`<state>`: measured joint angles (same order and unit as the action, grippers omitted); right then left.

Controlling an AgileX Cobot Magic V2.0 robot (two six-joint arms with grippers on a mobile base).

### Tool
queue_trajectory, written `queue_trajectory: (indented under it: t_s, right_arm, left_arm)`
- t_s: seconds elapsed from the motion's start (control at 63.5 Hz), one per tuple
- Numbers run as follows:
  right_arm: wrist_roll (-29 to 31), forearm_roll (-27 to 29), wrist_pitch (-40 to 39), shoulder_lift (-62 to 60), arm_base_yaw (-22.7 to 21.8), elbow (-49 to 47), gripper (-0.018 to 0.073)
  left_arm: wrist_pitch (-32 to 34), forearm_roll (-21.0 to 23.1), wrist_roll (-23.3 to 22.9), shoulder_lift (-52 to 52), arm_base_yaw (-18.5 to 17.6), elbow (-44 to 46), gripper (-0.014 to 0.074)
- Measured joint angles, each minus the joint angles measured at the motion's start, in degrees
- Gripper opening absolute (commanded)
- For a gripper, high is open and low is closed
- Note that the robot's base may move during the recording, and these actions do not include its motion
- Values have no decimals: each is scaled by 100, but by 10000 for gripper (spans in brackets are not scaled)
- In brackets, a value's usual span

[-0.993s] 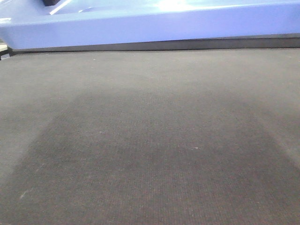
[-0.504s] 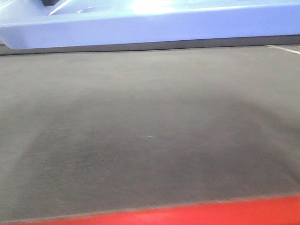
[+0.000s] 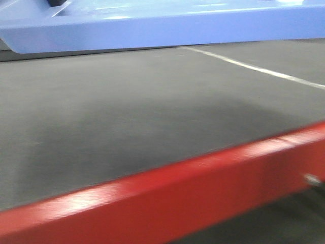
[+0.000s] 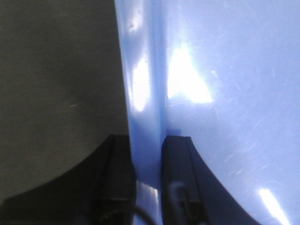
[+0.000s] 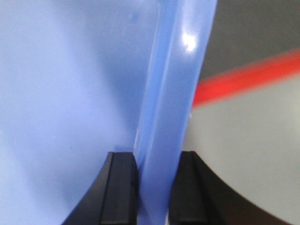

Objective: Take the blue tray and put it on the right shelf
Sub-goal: 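Drive away from the table carrying the tray in both grippers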

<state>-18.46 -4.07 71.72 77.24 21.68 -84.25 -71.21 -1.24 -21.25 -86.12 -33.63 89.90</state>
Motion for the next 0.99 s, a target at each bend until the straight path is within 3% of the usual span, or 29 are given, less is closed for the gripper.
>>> queue_trajectory:
  t_s: [0.993]
  right_arm:
    - [5, -13, 0, 0, 0, 0, 31]
  left_arm:
    - [-10, 27, 0, 0, 0, 0, -48]
